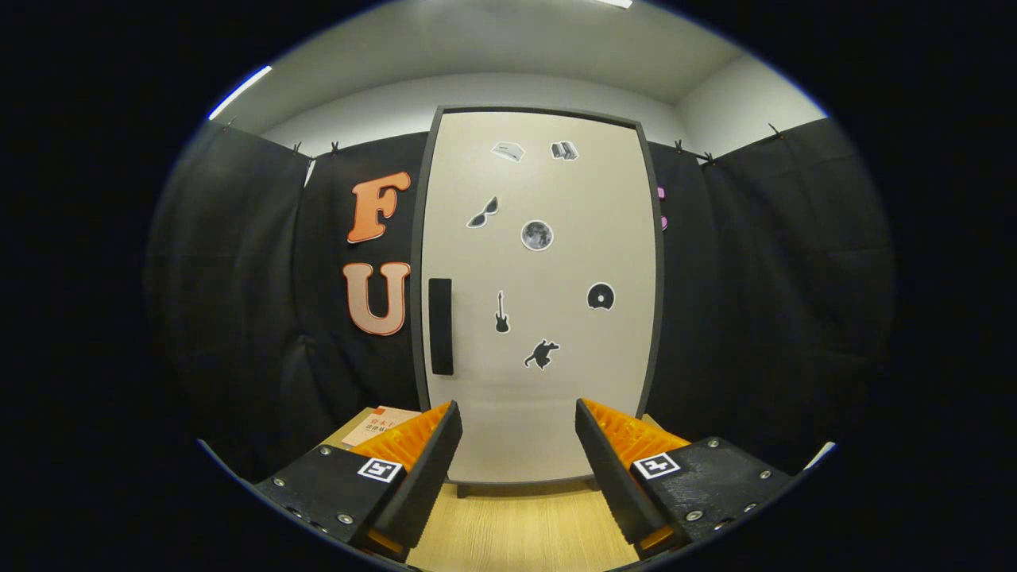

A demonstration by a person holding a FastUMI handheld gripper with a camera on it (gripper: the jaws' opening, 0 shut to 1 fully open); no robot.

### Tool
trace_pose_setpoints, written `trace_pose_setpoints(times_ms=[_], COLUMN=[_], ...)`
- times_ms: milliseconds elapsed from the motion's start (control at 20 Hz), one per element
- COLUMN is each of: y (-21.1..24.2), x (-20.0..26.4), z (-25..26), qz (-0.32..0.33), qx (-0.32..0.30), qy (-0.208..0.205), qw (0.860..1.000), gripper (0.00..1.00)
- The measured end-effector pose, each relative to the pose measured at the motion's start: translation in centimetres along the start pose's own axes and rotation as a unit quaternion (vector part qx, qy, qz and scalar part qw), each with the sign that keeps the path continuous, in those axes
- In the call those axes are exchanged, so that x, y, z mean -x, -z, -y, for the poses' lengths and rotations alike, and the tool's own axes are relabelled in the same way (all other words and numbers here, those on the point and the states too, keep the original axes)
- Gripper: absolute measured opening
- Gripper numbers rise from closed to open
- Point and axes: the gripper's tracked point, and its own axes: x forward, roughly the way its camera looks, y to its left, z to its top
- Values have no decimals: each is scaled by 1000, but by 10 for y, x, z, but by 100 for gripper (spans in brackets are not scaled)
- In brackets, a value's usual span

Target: Open the shoe cabinet door, grab the shoes and put them into the shoe cabinet, then close the shoe cabinet door.

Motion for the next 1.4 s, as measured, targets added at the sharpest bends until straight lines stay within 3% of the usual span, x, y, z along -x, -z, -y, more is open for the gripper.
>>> trace_pose_setpoints(times_ms=[550,1400], y=[-8,-9], x=[64,71], z=[11,11], qz=[21,25], qx=[17,-1], qy=[9,3], qw=[1000,1000], gripper=[91,93])
